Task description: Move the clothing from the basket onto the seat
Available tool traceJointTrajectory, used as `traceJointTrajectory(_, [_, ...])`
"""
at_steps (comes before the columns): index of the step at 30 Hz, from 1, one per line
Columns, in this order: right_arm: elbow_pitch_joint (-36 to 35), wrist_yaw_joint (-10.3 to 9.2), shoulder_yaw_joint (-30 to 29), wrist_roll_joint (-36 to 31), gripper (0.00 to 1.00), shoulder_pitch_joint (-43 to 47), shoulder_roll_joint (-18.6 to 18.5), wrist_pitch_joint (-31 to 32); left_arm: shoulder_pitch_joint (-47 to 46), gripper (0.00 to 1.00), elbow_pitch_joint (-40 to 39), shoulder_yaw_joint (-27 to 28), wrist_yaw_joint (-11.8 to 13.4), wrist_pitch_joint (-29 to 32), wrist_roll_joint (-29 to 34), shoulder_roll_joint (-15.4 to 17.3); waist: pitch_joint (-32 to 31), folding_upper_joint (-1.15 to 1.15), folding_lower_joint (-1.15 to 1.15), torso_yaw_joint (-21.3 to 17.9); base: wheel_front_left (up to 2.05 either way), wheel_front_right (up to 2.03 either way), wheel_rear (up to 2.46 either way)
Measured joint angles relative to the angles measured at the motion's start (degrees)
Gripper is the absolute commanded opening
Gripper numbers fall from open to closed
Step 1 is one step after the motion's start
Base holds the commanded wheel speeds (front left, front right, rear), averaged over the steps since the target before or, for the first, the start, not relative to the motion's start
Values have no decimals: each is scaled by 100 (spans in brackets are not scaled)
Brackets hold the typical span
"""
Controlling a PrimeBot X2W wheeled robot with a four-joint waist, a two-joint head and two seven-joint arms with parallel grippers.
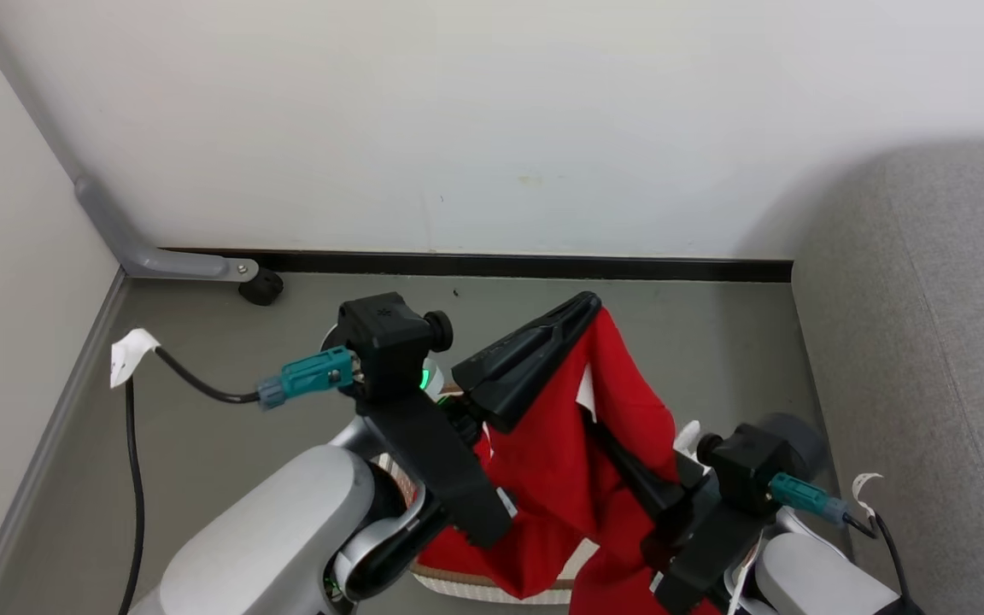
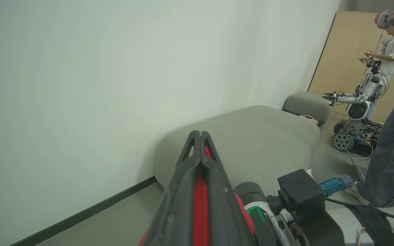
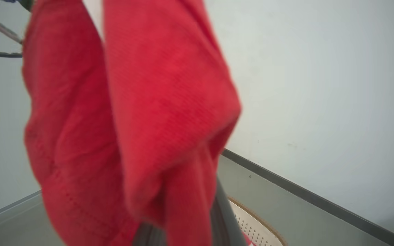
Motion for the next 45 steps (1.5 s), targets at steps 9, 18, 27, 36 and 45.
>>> traceJointTrajectory(9, [-46,0,-141,437,0,36,-25,1,452,100,26,152,300,-182,127,265,52,0,0,-156,0,0,0])
traceJointTrajectory(18, [-181,0,-793,673,0,135,-209,1,949,100,-96,23,453,-570,412,263,133,0,0,-395,0,0,0])
traceJointTrajectory(27, [-427,0,-1159,672,0,206,-256,1,1404,100,-160,-85,522,-1035,699,311,225,0,0,-775,0,0,0])
traceJointTrajectory(36, [-818,-16,-1533,731,0,658,-285,1,1629,100,-212,4,601,-1218,860,420,336,0,0,-1342,0,0,0])
traceJointTrajectory(45, [-977,-57,-2098,1091,0,726,-286,1,1775,100,-430,189,657,-1281,1046,549,498,0,0,-2019,0,0,0])
